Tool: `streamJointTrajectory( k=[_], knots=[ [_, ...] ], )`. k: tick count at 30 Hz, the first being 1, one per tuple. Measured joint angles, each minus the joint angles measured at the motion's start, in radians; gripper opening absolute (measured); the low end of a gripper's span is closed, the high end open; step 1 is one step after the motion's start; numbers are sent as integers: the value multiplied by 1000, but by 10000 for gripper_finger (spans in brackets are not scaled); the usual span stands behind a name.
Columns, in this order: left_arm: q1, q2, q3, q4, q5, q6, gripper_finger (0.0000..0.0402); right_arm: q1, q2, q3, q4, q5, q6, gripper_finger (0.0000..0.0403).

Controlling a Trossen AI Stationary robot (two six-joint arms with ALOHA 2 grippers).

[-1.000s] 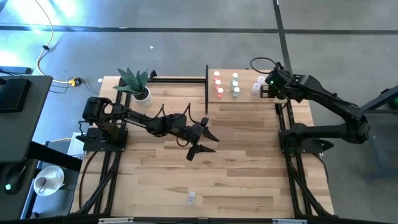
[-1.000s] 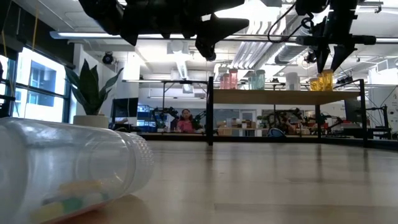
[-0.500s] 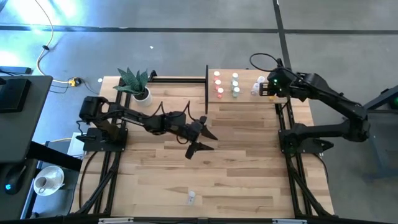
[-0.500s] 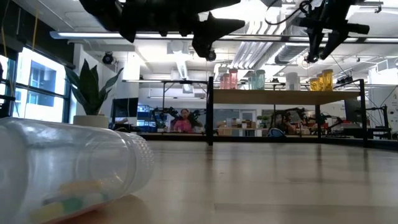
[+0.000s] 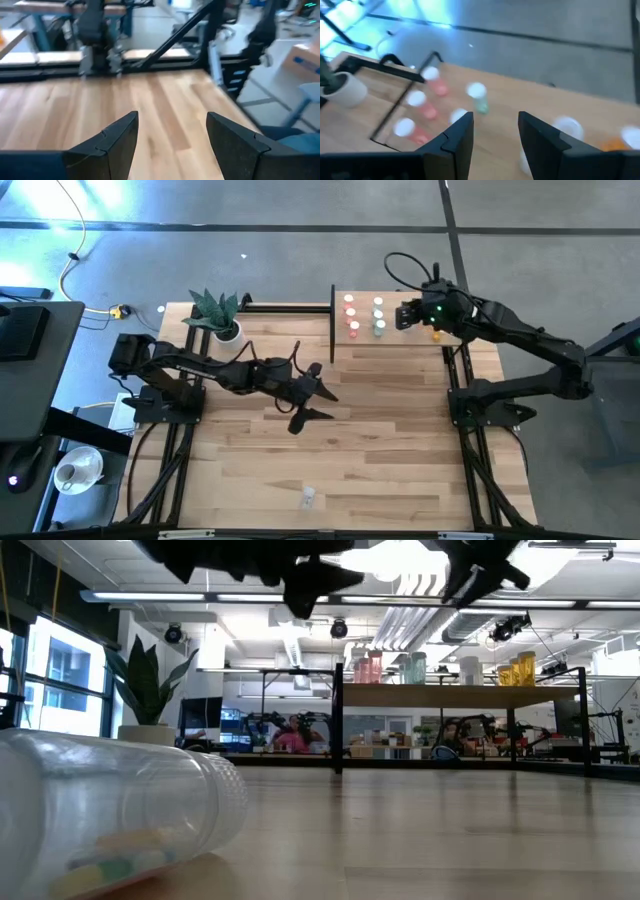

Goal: Pick and place medicine bottles onto shelf by color
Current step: Adjust the transparent pill bottle on the shelf

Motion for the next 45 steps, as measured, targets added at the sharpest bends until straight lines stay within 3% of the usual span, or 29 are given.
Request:
streamJointTrajectory(
  k=[6, 15, 22, 45],
  knots=[
    [28, 9, -78, 64, -50, -34, 225, -16, 36, 0, 76, 10, -32, 147],
    [50, 9, -79, 89, -44, -70, 225, -158, 111, 0, -61, -87, 70, 147],
    [40, 9, -79, 90, -44, -69, 225, -199, 160, 0, -112, -96, 84, 147],
    [40, 9, -79, 91, -44, -72, 225, -253, 164, 0, -249, 7, 161, 136]
  ],
)
